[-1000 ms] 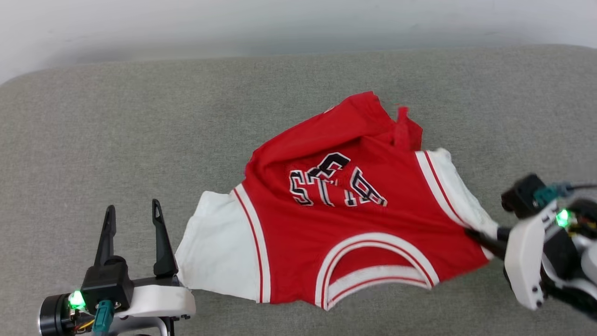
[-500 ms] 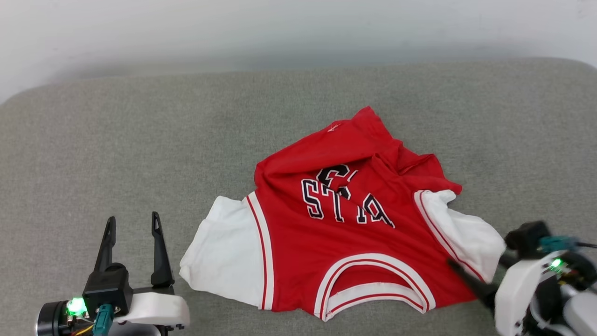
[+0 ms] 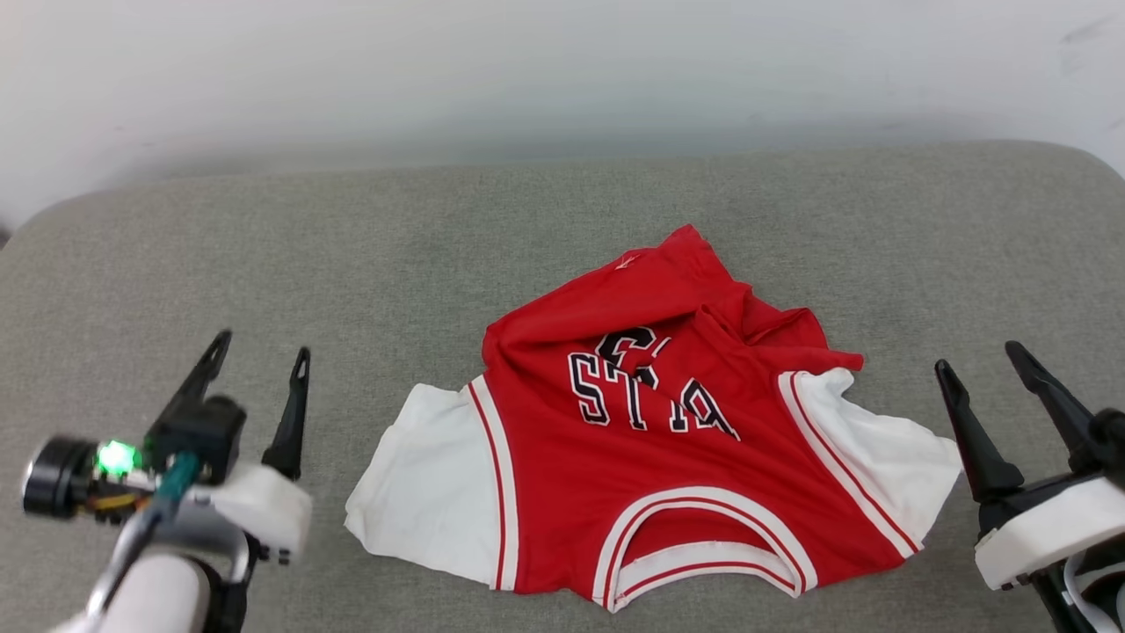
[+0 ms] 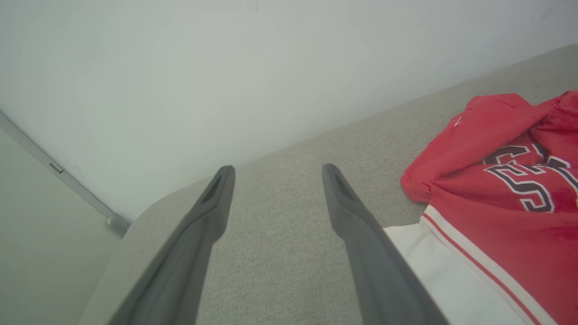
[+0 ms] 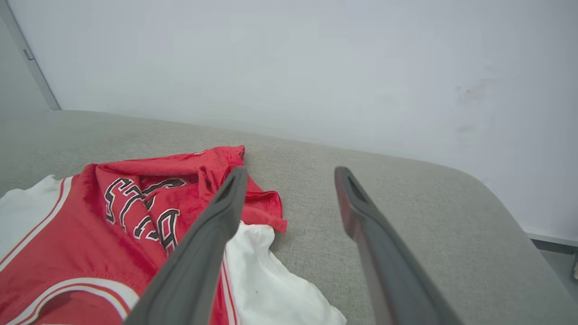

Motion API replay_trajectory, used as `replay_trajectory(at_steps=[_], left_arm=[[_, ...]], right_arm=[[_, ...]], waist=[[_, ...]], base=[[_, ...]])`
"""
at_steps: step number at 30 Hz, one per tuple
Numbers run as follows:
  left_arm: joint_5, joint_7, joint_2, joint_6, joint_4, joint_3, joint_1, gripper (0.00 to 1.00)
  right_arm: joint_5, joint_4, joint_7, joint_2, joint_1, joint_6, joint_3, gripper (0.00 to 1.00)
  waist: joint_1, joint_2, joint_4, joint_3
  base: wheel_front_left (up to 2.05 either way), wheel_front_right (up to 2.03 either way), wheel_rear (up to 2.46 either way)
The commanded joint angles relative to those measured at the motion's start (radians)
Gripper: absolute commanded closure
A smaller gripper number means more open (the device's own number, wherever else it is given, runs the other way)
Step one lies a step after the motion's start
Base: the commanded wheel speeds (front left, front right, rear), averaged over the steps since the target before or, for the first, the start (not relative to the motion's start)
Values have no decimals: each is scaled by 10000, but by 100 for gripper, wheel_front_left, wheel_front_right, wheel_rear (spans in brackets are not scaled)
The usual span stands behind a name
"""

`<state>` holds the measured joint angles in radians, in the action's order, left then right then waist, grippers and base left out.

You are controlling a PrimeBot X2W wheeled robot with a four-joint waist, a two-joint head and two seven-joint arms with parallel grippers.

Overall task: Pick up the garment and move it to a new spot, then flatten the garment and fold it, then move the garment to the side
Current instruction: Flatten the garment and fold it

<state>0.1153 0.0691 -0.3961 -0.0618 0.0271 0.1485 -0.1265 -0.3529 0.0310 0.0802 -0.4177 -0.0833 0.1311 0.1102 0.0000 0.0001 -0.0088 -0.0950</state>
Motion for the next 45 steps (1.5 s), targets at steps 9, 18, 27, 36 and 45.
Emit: replay_trajectory(at_steps=[9, 18, 27, 36, 45], left_arm=[[1627, -4755, -1427, 1824, -392, 1145, -1789, 0], [4584, -8349, -3193, 1901, -1251, 3373, -2906, 0], [6519, -9819, -4121, 1902, -95, 6134, -4222, 0], [6702, -9305, -3714, 1903, 1362, 7310, -4404, 0], [6818, -8206, -4032, 1903, 1664, 7928, -4805, 100]], right_arm=[[1211, -685, 232, 1176, 727, -6, -628, 0], [1515, -603, 337, 1445, 459, -6, -509, 0], [1634, -401, 410, 1463, -131, -6, -240, 0], [1644, -166, 513, 1480, -511, -6, 6, 0], [1512, -261, 0, 552, -985, -6, -244, 0]], waist=[[0, -1, 43, -309], [0, -1, -142, -661], [0, -1, -436, -1437], [0, -1, -631, -1770], [0, -1, -513, -1342]], base=[[0, 0, 0], [0, 0, 0], [0, 0, 0], [0, 0, 0], [0, 0, 0]])
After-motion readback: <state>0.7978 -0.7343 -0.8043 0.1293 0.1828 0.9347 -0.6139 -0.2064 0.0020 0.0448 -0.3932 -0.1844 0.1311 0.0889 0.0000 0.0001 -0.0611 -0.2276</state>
